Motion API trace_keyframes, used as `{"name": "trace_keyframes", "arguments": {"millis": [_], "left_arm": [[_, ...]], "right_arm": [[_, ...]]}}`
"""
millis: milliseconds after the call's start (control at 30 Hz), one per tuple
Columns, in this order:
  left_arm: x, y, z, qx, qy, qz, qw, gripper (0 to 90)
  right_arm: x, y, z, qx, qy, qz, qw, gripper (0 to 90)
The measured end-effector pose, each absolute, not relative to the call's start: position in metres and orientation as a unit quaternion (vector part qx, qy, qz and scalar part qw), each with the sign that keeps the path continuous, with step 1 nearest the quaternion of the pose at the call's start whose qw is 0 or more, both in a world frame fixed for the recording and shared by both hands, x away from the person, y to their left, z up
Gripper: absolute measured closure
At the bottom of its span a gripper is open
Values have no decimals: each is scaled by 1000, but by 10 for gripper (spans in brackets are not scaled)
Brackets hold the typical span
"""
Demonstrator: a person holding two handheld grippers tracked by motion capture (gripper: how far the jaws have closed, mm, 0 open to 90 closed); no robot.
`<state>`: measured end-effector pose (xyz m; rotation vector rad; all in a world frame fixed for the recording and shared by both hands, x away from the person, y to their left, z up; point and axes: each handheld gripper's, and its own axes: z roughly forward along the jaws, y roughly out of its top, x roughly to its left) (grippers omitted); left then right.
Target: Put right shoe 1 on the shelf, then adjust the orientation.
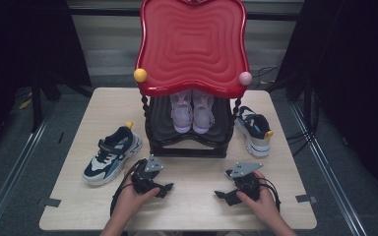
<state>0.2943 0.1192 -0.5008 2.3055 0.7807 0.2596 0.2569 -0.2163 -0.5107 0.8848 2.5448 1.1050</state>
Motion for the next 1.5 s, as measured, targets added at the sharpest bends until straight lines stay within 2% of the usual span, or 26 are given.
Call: {"name": "trace_keyframes", "arguments": {"millis": [300,567,967,1100,1167,1200,1233,1333,1500], "left_arm": [[299,133,-483,893,321,79,307,162],[302,142,-475,911,323,52,253,166],[302,166,-469,914,344,24,215,279],[302,172,-467,917,344,14,199,418],[302,176,-466,920,344,9,186,578],[302,177,-465,920,348,6,180,603],[302,180,-465,920,350,2,174,664],[304,186,-463,923,354,-6,152,735],[307,200,-462,920,371,-8,129,790]], "right_arm": [[257,-216,-511,301,868,377,115,118],[257,-216,-511,301,868,377,114,118],[257,-216,-511,301,868,377,114,118],[257,-216,-511,301,868,377,114,118],[257,-216,-511,301,868,377,114,118],[257,-216,-511,302,868,377,114,118],[257,-216,-511,301,868,377,114,118],[257,-216,-511,301,868,377,114,118],[257,-216,-511,302,868,377,114,118]]}}
